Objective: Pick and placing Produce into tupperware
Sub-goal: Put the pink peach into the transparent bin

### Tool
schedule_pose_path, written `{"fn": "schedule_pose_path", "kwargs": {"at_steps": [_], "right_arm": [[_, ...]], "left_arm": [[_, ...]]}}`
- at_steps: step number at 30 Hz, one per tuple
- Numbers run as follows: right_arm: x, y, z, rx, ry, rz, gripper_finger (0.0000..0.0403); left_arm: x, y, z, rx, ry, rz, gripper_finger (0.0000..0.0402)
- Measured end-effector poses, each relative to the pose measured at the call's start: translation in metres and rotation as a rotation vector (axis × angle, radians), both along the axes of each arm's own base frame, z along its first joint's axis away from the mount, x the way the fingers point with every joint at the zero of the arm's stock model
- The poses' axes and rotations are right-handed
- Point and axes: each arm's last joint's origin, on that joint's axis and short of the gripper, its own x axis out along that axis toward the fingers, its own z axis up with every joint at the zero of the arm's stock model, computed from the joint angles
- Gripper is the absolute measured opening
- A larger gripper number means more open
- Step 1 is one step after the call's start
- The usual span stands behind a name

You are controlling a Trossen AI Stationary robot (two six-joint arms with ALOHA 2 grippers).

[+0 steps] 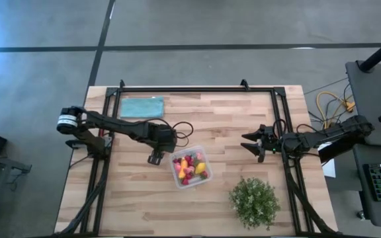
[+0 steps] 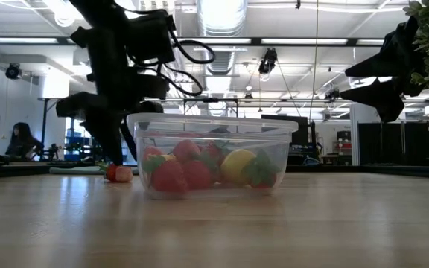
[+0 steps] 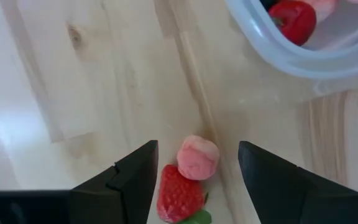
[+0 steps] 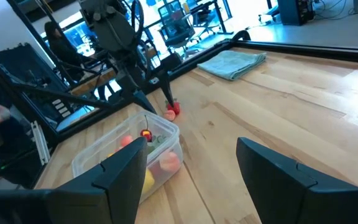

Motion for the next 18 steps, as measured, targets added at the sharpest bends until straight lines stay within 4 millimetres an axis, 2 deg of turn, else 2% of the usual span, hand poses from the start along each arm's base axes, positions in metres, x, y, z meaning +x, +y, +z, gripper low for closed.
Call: {"fn": "schedule_pose_path", "kwargs": {"at_steps": [8,18], "right_arm": [[0.0,0.0,0.0,0.0,0.0,0.0,0.024],[0.0,0.0,0.0,0.0,0.0,0.0,0.024]], "left_arm": [[0.005,0.004,-0.016,-0.006,0.05,0.003,0.0208],[0.006,0.015,-0.022,-0.007,0.074,0.043,0.0203]]}}
